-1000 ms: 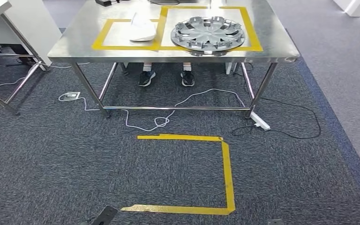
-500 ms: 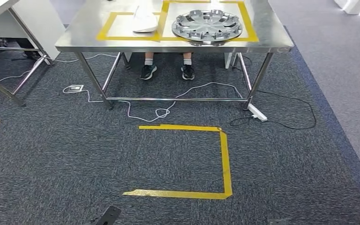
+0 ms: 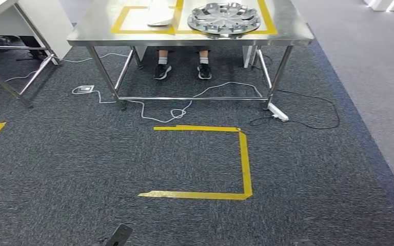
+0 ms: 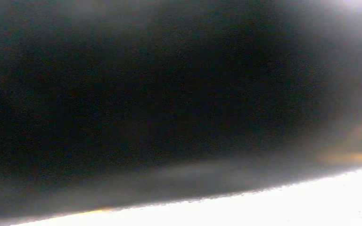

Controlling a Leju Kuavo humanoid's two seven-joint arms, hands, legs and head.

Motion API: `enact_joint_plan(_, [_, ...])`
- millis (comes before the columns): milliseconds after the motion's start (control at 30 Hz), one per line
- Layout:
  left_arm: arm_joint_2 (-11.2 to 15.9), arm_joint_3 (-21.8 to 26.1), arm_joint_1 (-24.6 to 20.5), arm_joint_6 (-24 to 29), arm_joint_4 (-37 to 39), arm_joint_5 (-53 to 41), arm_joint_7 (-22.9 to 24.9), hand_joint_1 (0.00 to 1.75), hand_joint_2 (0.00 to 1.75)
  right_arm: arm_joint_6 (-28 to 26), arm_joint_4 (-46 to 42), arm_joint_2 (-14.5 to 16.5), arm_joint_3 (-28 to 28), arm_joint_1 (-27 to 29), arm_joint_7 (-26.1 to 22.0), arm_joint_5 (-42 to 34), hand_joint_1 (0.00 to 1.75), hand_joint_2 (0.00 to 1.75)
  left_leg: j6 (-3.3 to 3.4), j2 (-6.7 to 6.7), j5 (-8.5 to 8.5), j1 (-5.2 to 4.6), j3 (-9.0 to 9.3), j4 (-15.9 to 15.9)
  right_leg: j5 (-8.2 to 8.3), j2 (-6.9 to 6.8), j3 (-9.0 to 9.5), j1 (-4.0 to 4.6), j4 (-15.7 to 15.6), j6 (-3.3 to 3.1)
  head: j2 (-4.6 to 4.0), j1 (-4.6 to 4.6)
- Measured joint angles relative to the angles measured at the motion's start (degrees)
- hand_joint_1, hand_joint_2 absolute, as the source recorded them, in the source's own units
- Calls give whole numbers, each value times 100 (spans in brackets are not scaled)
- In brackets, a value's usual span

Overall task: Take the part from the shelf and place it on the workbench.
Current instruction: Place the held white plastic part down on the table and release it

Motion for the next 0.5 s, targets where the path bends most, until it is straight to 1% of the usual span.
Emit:
enact_joint_plan(33, [1,1,-2,4,0,0,-4,0,0,-16,16,-1,-10,-3,-6,3,0,0,-34,1,44,9,-13,0,-9,-4,-26,0,-32,-66,0,-1])
enact_joint_plan(67, [2,2,3,7,0,0,-7,0,0,-34,34,-2,-23,0,-12,9,0,0,-69,-6,11,23,-34,24,30,-17,-69,0,-14,-120,0,-2])
enact_joint_plan(100, [2,3,15,9,0,2,-8,0,0,-53,52,-5,-39,3,-17,16,0,0,-106,-14,-129,36,-71,120,79,-31,-115,-4,-6,-174,0,-6])
enact_joint_plan(133, [2,3,27,12,0,5,-8,0,0,-73,68,-8,-52,3,-28,24,0,0,-140,-24,-369,50,-132,321,138,-43,-170,-12,-4,-215,0,-13])
enact_joint_plan(167, [2,5,35,17,0,11,-9,0,0,-92,84,-11,-62,-3,-47,33,0,0,-169,-32,-677,63,-215,636,194,-49,-233,-8,4,-236,0,-21])
enact_joint_plan(200, [2,10,39,22,0,20,-13,0,0,-109,101,-14,-70,-9,-68,41,0,0,-192,-34,-948,75,-304,1031,251,-50,-306,-6,15,-245,0,-25])
enact_joint_plan(233, [2,15,40,28,0,29,-16,0,0,-124,122,-17,-78,-15,-88,48,0,0,-209,-36,-1104,86,-365,1390,301,-52,-385,-4,35,-241,0,-27])
enact_joint_plan(267, [2,21,43,33,0,38,-20,0,0,-136,144,-21,-85,-21,-103,54,0,0,-218,-36,-1135,94,-361,1618,342,-53,-466,-3,60,-232,0,-26])
enact_joint_plan(300, [2,26,48,36,0,45,-23,0,0,-147,167,-25,-95,-25,-110,61,0,0,-219,-36,-1063,100,-266,1643,373,-54,-541,-3,92,-221,0,-27])
enact_joint_plan(333, [3,29,52,39,0,51,-24,0,0,-156,187,-27,-103,-28,-116,70,0,0,-212,-37,-938,105,-69,1439,396,-54,-591,-3,127,-208,0,-27])
enact_joint_plan(367, [3,36,52,40,0,66,-23,0,0,-166,207,-28,-112,-33,-126,82,0,0,-195,-41,-828,107,211,1069,415,-53,-633,-5,162,-193,0,-28])
enact_joint_plan(400, [2,47,43,38,0,94,-12,0,0,-179,230,-30,-121,-42,-141,106,0,0,-171,-50,-770,105,487,664,430,-51,-687,3,202,-175,0,-30])
enact_joint_plan(433, [-4,66,24,33,0,136,22,0,0,-198,260,-35,-127,-57,-165,145,0,0,-147,-59,-754,101,691,336,449,-49,-720,11,235,-147,0,-28])
enact_joint_plan(467, [-15,92,-8,25,-1,187,83,0,0,-228,304,-46,-131,-81,-191,195,0,0,-125,-66,-771,96,811,111,469,-48,-764,20,260,-116,0,-31])
enact_joint_plan(500, [-30,121,-52,13,-1,233,164,0,0,-269,365,-69,-132,-113,-215,250,0,0,-113,-71,-794,94,829,14,481,-46,-810,33,287,-115,0,-29])
